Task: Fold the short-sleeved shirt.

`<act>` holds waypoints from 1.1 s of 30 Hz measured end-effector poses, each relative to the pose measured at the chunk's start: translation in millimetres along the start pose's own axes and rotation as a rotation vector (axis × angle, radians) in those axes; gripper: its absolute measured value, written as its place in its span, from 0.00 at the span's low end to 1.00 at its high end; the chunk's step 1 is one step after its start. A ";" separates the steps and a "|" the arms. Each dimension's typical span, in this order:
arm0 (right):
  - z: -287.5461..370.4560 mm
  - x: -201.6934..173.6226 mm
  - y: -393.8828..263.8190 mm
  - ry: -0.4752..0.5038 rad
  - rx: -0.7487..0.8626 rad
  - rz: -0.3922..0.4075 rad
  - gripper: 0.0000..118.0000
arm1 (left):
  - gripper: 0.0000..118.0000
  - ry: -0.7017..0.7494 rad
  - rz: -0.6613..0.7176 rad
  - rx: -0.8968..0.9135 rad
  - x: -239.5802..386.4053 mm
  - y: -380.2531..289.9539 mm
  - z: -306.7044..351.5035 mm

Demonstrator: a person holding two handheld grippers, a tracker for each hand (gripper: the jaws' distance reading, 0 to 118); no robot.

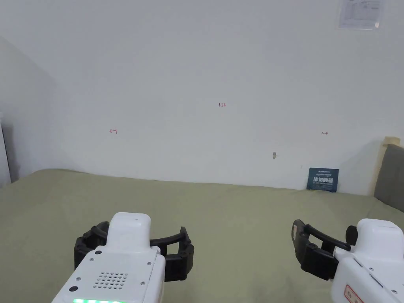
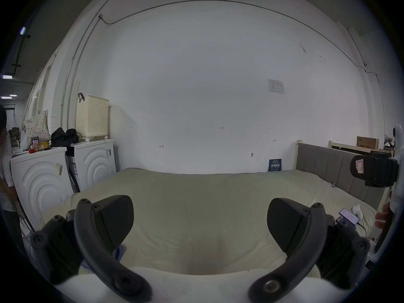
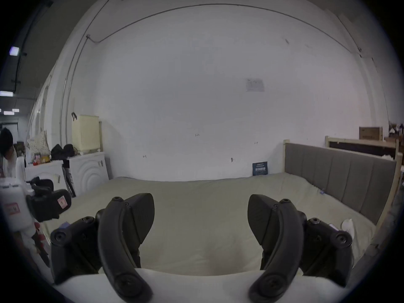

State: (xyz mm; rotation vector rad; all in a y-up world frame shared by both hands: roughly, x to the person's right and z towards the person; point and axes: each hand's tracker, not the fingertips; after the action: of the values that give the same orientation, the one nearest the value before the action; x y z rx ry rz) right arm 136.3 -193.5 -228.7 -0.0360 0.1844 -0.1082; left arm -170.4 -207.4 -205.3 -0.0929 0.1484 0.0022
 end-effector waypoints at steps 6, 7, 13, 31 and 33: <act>-0.4 -6.4 -0.1 -0.072 0.012 0.109 0.78 | 1.00 0.000 0.011 -0.005 -2.3 -0.6 0.1; -0.2 -9.4 0.6 -0.103 0.029 0.129 0.78 | 1.00 0.000 0.010 -0.002 -2.8 -0.2 0.2; 1.0 -5.0 11.4 -0.041 0.033 0.028 0.78 | 1.00 -0.001 0.013 -0.002 -2.8 0.0 1.2; -7.4 -15.2 16.2 -0.115 -0.220 0.001 0.78 | 1.00 -0.013 0.002 -0.016 -2.0 2.5 -1.0; -6.9 -12.6 14.1 -0.117 -0.219 -0.018 0.78 | 1.00 -0.015 0.014 -0.012 -2.8 2.5 -0.7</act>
State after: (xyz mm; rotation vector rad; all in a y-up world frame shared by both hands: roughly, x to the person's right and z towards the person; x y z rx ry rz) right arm 124.1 -178.3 -233.8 -0.2612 0.0785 -0.1030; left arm -173.3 -204.9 -205.8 -0.1035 0.1340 0.0180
